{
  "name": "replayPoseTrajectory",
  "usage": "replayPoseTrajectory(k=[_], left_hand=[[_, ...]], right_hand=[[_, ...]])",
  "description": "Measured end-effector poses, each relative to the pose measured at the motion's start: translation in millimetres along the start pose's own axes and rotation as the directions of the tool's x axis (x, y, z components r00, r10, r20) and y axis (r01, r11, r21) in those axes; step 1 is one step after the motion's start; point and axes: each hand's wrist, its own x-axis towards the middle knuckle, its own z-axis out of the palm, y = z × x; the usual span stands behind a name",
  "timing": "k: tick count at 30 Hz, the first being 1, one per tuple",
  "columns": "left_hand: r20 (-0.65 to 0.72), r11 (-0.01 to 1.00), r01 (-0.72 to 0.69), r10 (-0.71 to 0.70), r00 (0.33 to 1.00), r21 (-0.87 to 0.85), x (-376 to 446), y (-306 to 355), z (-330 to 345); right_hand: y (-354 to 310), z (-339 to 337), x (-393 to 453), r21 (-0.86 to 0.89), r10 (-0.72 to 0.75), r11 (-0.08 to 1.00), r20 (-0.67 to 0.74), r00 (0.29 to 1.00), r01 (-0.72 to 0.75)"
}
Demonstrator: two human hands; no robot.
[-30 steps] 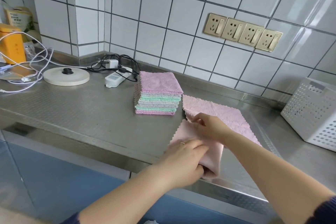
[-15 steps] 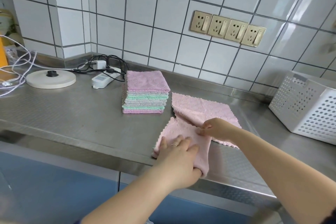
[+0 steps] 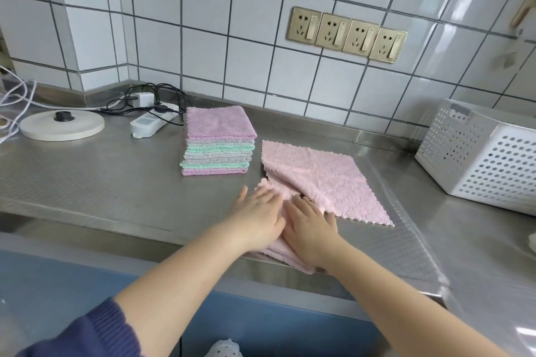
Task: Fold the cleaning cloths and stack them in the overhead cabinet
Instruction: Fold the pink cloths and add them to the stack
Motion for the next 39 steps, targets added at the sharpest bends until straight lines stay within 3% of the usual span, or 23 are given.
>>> replayPoseTrajectory(k=[11,15,18,21,25,27,29,31,32,34,39], left_hand=[[0.056,0.996,0.065,-0.068,0.996,0.054,-21,-18,11],[0.033,0.991,0.123,-0.122,0.992,-0.044,-25,-28,6],[-0.004,0.978,0.108,-0.11,0.994,-0.18,-24,-28,3],[0.004,0.912,0.115,-0.123,0.992,-0.395,-21,-28,-2],[-0.037,0.77,0.094,-0.151,0.988,-0.631,-18,-37,-11],[-0.074,0.642,0.07,-0.194,0.978,-0.763,-19,-46,-21],[-0.068,0.447,0.043,-0.227,0.971,-0.893,-19,-54,-32],[-0.058,0.249,-0.001,-0.219,0.974,-0.968,-17,-61,-46],[-0.079,0.205,-0.033,-0.221,0.972,-0.978,-15,-64,-52],[-0.157,0.228,-0.1,-0.247,0.956,-0.969,-7,-76,-68],[-0.302,0.453,-0.139,-0.312,0.901,-0.881,29,-122,-109]], right_hand=[[33,-1,-33,-0.177,0.102,0.98,0.053,0.993,-0.091],[31,-12,-48,-0.055,0.148,0.987,-0.001,0.989,-0.148],[21,-16,-46,0.267,0.134,0.955,-0.001,0.991,-0.129],[10,-21,-36,0.578,0.142,0.812,-0.056,0.988,-0.084],[-4,-39,-23,0.838,0.209,0.545,-0.165,0.964,0.026],[-10,-52,-13,0.929,0.22,0.357,-0.181,0.959,0.093],[-16,-65,-2,0.974,0.206,0.201,-0.151,0.967,0.109],[-23,-79,15,0.989,0.173,0.109,-0.122,0.977,0.104],[-25,-84,24,0.99,0.159,0.085,-0.123,0.98,0.11],[-31,-92,46,0.986,0.125,0.101,-0.148,0.981,0.136],[-51,-108,121,0.947,0.094,0.291,-0.169,0.981,0.135]])
